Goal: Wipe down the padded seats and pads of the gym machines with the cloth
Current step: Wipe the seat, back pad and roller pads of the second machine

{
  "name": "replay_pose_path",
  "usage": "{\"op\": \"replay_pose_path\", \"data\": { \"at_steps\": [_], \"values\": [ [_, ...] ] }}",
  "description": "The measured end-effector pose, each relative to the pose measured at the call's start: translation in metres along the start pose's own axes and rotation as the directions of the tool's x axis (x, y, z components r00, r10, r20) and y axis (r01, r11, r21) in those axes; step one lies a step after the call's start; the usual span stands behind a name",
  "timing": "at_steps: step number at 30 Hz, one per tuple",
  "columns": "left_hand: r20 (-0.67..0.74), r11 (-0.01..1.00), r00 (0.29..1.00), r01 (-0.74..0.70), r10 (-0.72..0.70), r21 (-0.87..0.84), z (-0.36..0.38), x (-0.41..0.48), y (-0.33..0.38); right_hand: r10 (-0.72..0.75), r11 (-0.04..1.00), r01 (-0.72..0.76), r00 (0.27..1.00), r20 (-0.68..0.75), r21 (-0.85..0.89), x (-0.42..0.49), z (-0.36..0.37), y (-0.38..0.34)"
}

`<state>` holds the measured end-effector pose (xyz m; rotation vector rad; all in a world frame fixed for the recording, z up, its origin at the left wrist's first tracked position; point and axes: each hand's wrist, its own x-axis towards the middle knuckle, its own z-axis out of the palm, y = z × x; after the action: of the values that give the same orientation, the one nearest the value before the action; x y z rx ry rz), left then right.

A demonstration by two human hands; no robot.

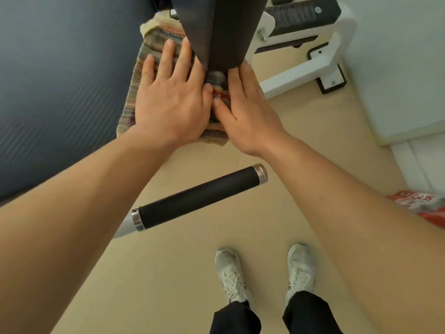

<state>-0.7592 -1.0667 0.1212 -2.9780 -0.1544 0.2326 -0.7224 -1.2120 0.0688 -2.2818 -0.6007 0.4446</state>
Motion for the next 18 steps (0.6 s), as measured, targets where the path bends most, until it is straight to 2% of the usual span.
{"op": "replay_pose_path", "data": {
  "at_steps": [2,5,8,12,15,18],
  "values": [
    [0.009,1.000,1.000,-0.022,0.022,-0.011,-0.002,-0.001,0.001,0.053,0.996,-0.058,0.997,0.064,0.073,-0.001,-0.007,0.006],
    [0.015,0.997,0.997,-0.076,0.076,0.004,-0.003,-0.033,-0.001,0.014,0.993,-0.026,0.994,0.111,0.112,-0.016,-0.010,0.004],
    [0.042,0.989,0.989,-0.144,0.143,0.032,-0.002,-0.070,-0.004,-0.063,0.987,0.050,0.995,0.082,0.155,-0.030,-0.004,0.002],
    [0.029,0.994,0.993,-0.111,0.110,0.022,-0.002,-0.038,-0.010,-0.046,0.952,0.028,0.998,0.051,0.305,-0.004,-0.006,0.006],
    [0.037,0.999,0.999,-0.019,0.020,-0.035,0.000,0.004,-0.011,0.066,0.874,-0.073,0.997,0.030,0.481,0.028,-0.010,0.003],
    [0.039,0.998,0.999,0.020,-0.018,-0.060,0.000,0.018,-0.010,0.211,0.722,-0.222,0.973,0.096,0.655,0.041,-0.012,0.003]
  ]
}}
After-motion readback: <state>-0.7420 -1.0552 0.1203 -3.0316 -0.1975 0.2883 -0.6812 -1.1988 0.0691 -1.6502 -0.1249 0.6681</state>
